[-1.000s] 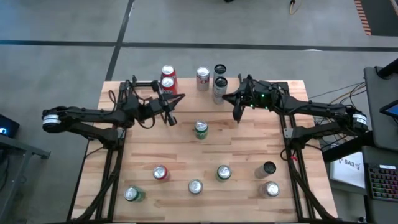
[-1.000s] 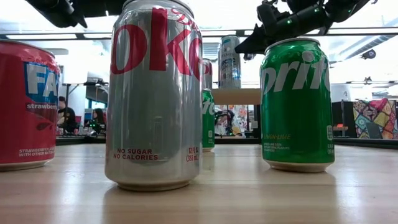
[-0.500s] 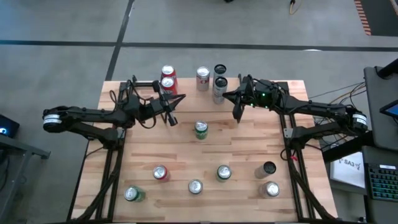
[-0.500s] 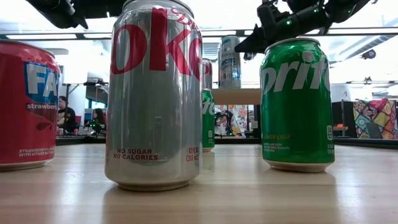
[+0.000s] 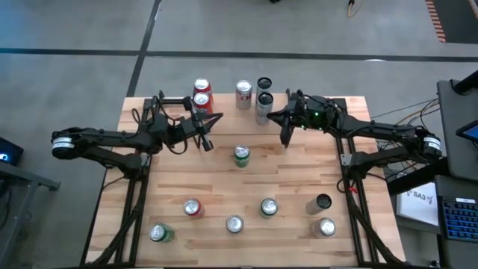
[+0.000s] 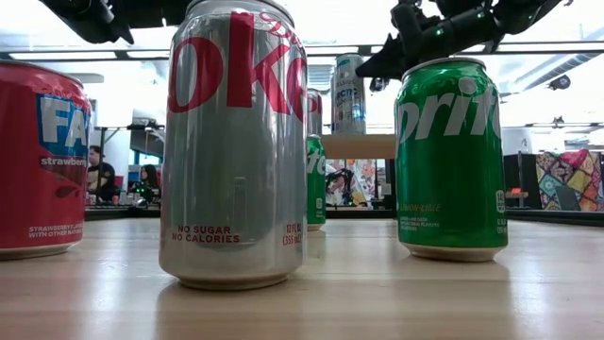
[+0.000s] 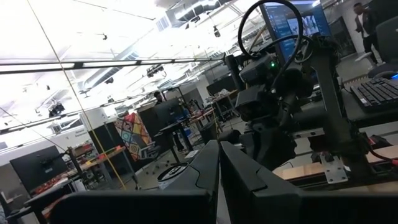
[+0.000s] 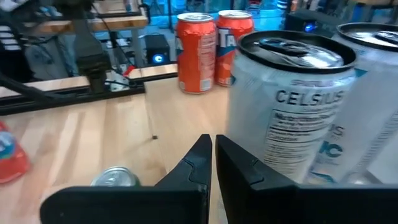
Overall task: Place canned beverage on shelf
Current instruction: Put the left white-blue soda can on the shelf aligned with the other white-blue soda can
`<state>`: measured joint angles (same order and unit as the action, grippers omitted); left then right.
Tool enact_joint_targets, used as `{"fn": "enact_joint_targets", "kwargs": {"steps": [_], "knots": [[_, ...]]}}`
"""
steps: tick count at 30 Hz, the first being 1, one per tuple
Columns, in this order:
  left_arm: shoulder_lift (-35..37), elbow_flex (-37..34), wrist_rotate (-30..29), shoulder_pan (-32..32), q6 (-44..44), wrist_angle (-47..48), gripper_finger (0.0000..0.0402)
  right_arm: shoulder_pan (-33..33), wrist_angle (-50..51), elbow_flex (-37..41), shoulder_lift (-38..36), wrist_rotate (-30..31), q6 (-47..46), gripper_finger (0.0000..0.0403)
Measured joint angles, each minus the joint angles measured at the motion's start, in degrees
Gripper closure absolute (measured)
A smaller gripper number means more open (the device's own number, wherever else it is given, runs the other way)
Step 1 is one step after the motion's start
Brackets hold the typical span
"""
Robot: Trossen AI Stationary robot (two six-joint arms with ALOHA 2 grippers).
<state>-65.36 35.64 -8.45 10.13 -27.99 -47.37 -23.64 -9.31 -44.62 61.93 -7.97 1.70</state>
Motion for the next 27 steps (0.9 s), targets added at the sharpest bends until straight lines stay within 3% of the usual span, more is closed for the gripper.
{"fn": "enact_joint_targets", "kwargs": {"steps": [9,14,27], "knots": [[0.00,0.00,0.00,0.07,-0.01,-0.07,0.0402,-0.01,-0.19,0.00,0.07,-2.52,-2.12,0.0390],[0.00,0.00,0.00,0.11,-0.29,-0.13,0.0402,-0.06,-0.68,0.00,0.69,3.48,-0.62,0.0390],[0.00,0.00,0.00,0.11,-0.68,-0.22,0.0402,-0.90,-1.95,0.00,3.89,5.05,-0.57,0.0390]]}}
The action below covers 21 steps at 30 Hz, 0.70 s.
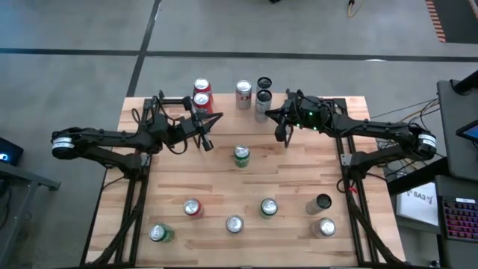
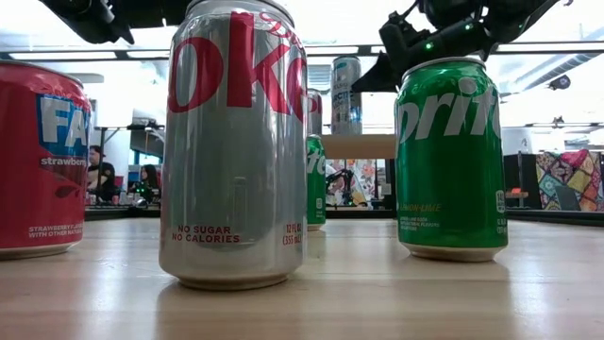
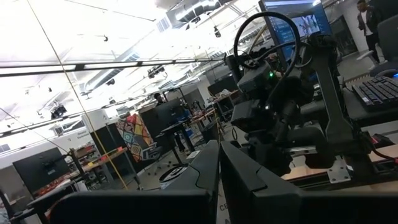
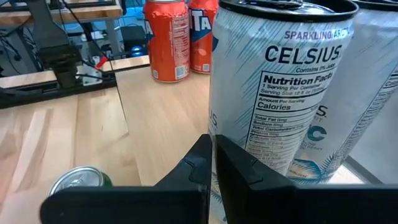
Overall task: Place canned beverage on shelf
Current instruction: Put the left white-blue soda can on the shelf aligned with the other white-blue soda can
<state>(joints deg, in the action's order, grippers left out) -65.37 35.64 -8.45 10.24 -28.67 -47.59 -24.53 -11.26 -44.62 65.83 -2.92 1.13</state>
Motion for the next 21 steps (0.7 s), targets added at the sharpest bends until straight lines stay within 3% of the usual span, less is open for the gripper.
{"fn": "enact_joint_targets", "kwargs": {"steps": [16,21], "knots": [[-0.02,0.00,0.00,0.00,-0.04,0.00,0.0402,-0.04,0.42,0.00,-0.11,0.33,-0.23,0.0390],[0.00,0.00,0.00,0.00,-0.41,0.00,0.0402,-0.15,0.20,0.00,-0.11,3.07,0.77,0.0390]]}}
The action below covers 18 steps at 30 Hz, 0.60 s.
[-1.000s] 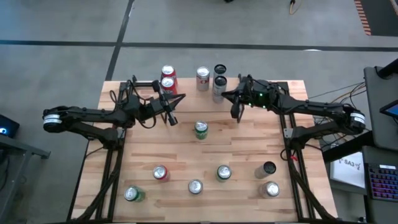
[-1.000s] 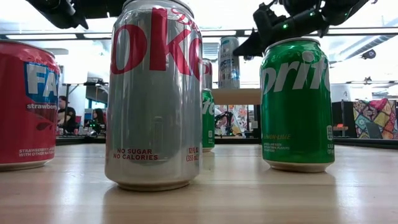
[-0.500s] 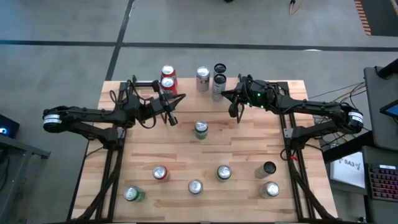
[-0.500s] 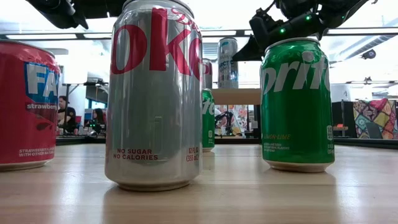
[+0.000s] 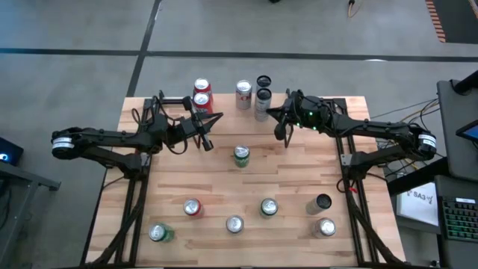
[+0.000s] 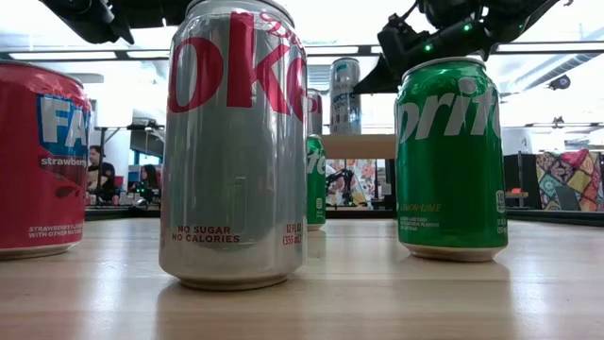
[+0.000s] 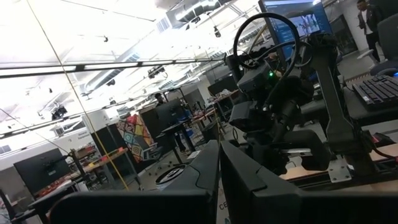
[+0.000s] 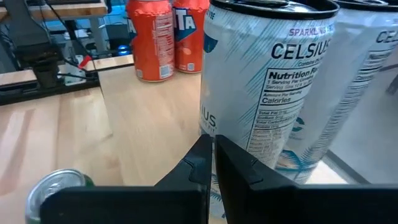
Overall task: Place canned beverage on shelf
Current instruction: Put the left white-blue soda can on the shelf aligned with the other white-blue soda can
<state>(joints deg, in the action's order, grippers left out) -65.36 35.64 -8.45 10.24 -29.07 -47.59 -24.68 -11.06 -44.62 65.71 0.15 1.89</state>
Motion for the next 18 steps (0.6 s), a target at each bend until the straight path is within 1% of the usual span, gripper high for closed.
{"fn": "enact_joint_targets", "kwargs": {"steps": [8,11,15,18], "knots": [[-0.02,0.00,0.00,0.00,-0.03,0.00,0.0402,0.00,-0.36,0.00,0.00,1.71,-0.33,0.0390],[-0.01,0.00,0.00,0.00,-0.04,0.00,0.0402,0.08,-0.36,0.00,0.00,0.10,-0.98,0.0390],[-0.02,0.00,0.00,0.00,-0.06,0.00,0.0402,0.17,-0.38,0.00,0.00,-4.45,-2.22,0.0390],[-0.02,0.00,0.00,0.00,-0.46,0.00,0.0402,0.14,-0.38,0.00,0.00,-4.51,-2.09,0.0390]]}}
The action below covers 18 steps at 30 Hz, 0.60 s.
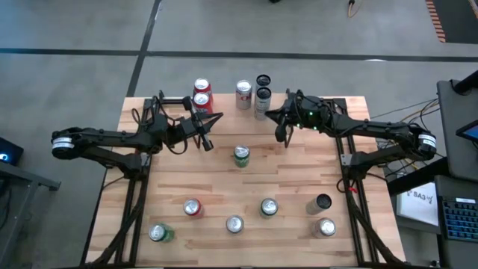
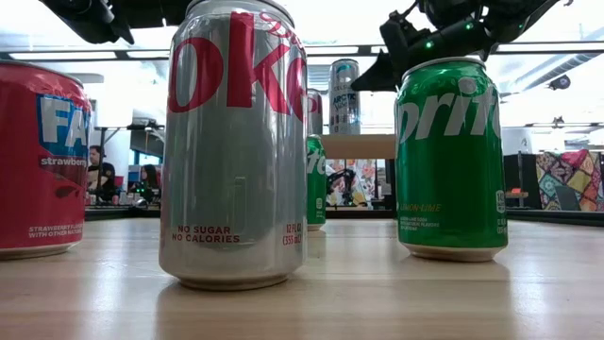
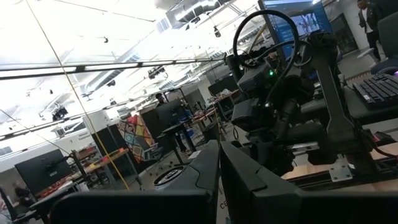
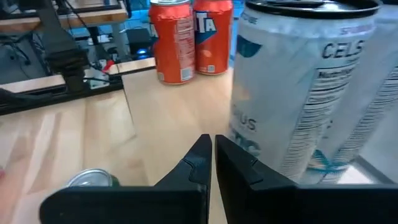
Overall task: Place canned beverage on shelf
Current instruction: Put the left white-blue soda can on the shelf aligned with the other white-blue soda can
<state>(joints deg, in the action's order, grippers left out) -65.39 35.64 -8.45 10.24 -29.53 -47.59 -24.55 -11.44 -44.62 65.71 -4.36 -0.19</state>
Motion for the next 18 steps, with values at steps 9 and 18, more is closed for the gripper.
{"fn": "enact_joint_targets", "kwargs": {"steps": [9,18], "knots": [[0.00,0.00,0.00,0.00,-0.01,0.00,0.0402,-0.14,-0.64,0.00,0.00,5.87,2.37,0.0390],[0.00,0.00,0.00,0.00,-0.01,0.00,0.0402,0.11,-2.23,0.00,0.18,-3.08,2.15,0.0390]]}}
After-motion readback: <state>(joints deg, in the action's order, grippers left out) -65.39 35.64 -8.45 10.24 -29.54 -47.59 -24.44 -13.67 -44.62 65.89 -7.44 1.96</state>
